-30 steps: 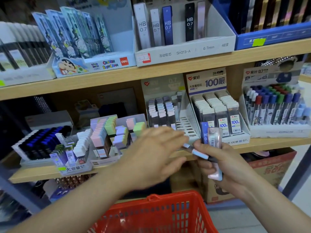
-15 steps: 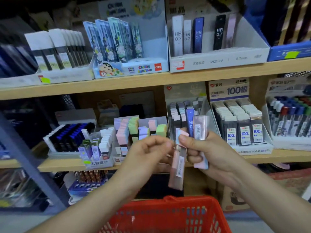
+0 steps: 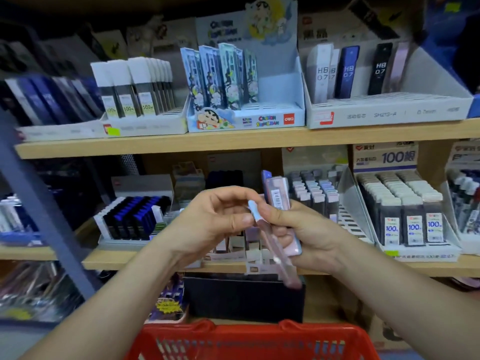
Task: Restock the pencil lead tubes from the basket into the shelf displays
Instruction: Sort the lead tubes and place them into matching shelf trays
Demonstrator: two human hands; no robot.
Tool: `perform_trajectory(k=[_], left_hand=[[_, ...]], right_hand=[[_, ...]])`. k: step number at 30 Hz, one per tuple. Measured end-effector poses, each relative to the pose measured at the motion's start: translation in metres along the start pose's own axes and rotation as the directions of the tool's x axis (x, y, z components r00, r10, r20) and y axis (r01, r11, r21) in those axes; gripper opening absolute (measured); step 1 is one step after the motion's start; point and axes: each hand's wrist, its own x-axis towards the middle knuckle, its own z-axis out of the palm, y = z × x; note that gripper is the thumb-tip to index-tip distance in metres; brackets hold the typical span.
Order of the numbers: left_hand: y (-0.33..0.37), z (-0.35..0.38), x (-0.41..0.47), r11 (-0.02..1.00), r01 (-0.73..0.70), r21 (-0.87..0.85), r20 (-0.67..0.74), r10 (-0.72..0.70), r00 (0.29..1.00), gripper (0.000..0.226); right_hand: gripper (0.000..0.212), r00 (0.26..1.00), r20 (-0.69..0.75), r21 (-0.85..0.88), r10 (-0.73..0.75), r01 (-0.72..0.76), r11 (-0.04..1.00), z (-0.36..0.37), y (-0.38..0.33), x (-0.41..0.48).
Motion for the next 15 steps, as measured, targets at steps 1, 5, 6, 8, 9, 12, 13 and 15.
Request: perform_trajectory(k=[1,5,6,8,9,12,13,15], left_hand=[[0.0,-0.005,0.0,1.0,-0.008,0.007,-0.018,0.009,1.0,0.033],[0.001,-0.019,0.003,0.998,-0.042,0.042,-0.303,0.052,0.951,0.013],[0.001,-0.022,0.006,0.996,-0.052,0.07,-0.393,0.076,0.916,0.012],[0.005,-0.023,0.01,0.97,-0.036,0.241,-0.495,0.154,0.855,0.014],[0.006,-0.022,0.013,0.939,-0.011,0.344,-0.514,0.198,0.835,0.015],[0.004,-0.018,0.022,0.854,0.031,0.519,-0.517,0.285,0.807,0.018],[0.003,-0.015,0.026,0.84,0.038,0.541,-0.516,0.295,0.804,0.018],[-0.001,-0.009,0.035,0.805,0.067,0.589,-0.519,0.314,0.795,0.017]], right_hand=[[0.018,1.0,-0.012,-0.044,0.01,-0.01,0.999,0.002,0.0,0.004],[0.022,0.996,-0.083,-0.21,0.034,-0.05,0.976,-0.001,-0.007,0.014],[0.02,0.989,-0.15,-0.29,0.004,-0.048,0.956,-0.006,-0.011,0.015],[0.016,0.951,-0.297,-0.485,-0.084,-0.075,0.871,-0.02,-0.02,0.015],[0.013,0.933,-0.338,-0.552,-0.124,-0.09,0.829,-0.028,-0.023,0.014],[0.011,0.91,-0.383,-0.615,-0.159,-0.123,0.779,-0.046,-0.027,0.012],[0.011,0.91,-0.383,-0.634,-0.159,-0.134,0.762,-0.049,-0.026,0.012],[0.007,0.913,-0.371,-0.678,-0.172,-0.139,0.722,-0.052,-0.022,0.014]])
